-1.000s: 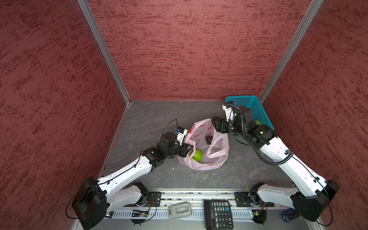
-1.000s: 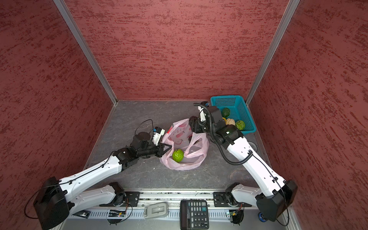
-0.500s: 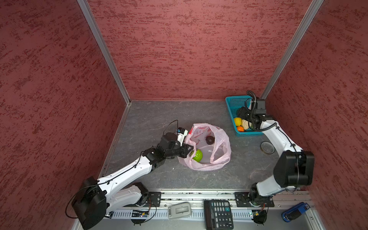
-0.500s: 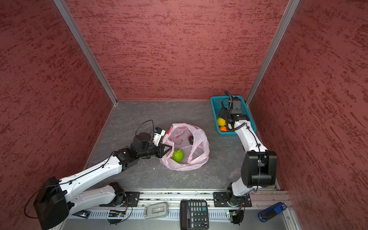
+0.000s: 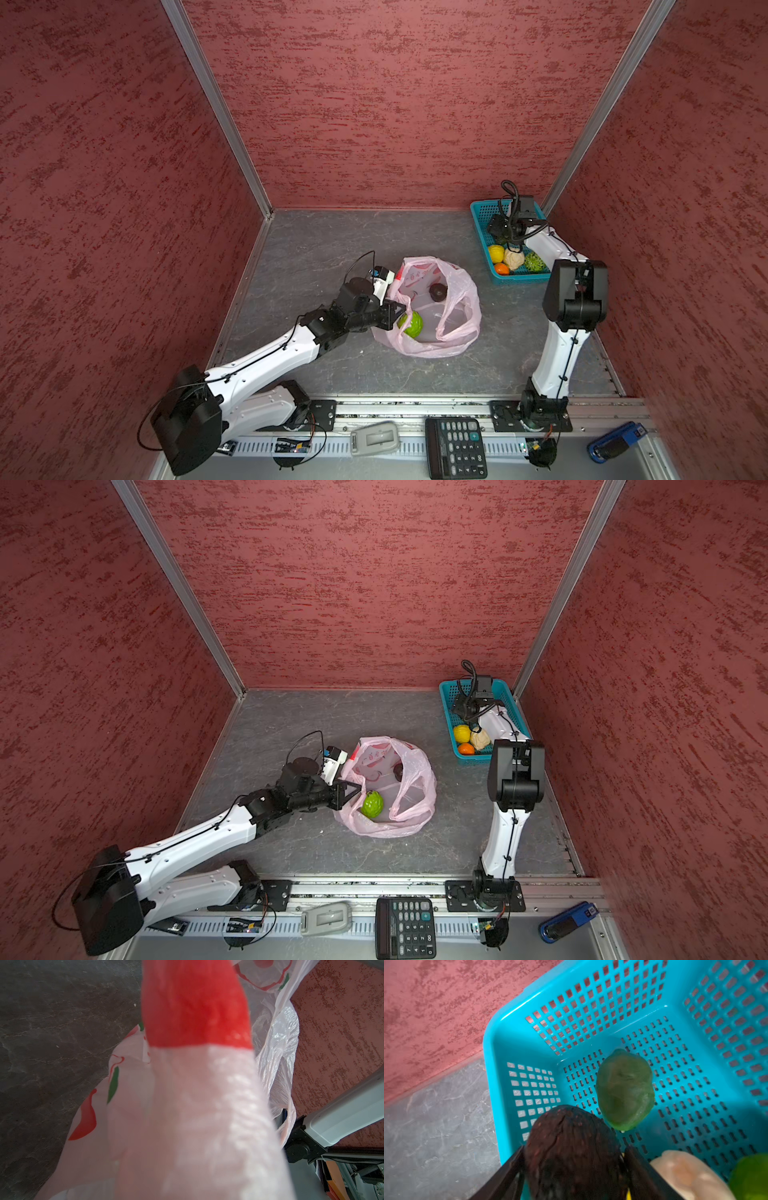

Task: Untie the knot of the plastic bag and take out the fruit
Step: 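Lower the avocado into the teal basket and open the right gripper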

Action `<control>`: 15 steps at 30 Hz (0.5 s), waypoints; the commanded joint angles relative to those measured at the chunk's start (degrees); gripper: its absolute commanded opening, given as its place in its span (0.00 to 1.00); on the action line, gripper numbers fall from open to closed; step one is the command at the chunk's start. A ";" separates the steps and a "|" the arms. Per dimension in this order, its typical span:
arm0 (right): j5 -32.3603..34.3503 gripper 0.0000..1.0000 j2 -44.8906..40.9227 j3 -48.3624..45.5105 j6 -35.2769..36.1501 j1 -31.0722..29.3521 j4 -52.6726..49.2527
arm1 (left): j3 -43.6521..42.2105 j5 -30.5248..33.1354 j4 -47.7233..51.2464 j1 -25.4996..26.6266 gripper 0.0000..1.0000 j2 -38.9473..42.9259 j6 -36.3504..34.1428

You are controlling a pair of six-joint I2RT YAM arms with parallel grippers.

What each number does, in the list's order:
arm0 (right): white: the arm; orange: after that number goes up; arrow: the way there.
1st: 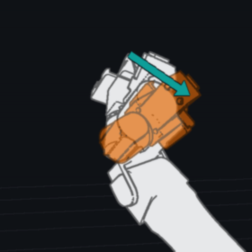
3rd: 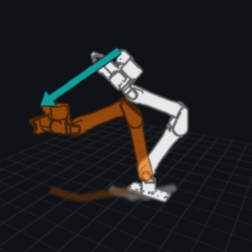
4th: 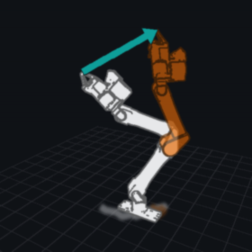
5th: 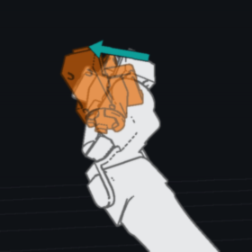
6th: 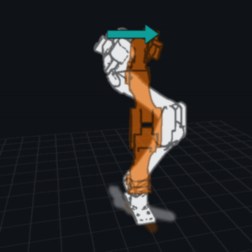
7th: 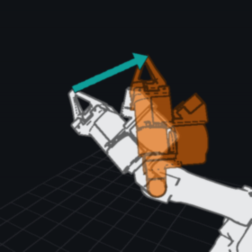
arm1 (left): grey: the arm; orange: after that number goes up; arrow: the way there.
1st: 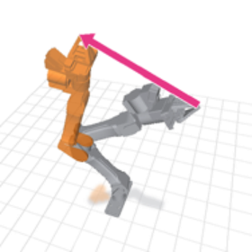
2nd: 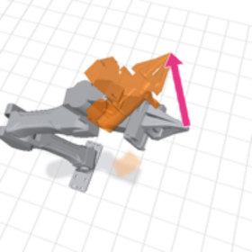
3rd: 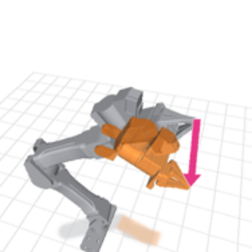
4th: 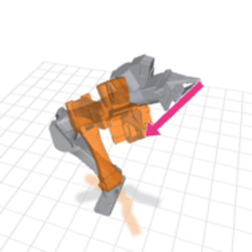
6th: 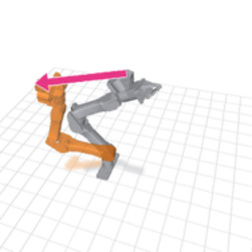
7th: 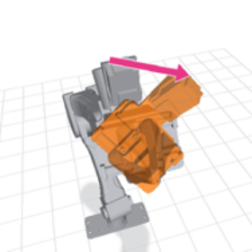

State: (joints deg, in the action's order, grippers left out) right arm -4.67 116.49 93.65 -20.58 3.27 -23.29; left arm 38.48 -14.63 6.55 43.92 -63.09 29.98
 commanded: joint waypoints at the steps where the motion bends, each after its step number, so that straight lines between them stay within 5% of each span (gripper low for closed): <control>1: -0.07 0.83 -1.07 1.75 0.69 0.28 -1.79 | 1.61 1.19 -0.79 0.34 0.00 -0.32 0.18; 8: -1.48 0.86 -4.67 0.23 1.18 0.09 -3.31 | 2.01 0.71 -0.92 0.30 0.00 -0.46 -0.47; 15: -4.97 0.86 -17.46 -6.79 0.42 -2.82 -7.16 | 1.69 0.06 -1.27 0.36 0.00 1.02 -1.06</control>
State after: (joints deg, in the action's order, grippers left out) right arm -7.01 106.30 88.40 -20.12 2.22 -27.75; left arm 38.94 -14.26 6.39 44.05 -63.09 29.95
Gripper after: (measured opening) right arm 0.862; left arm 0.050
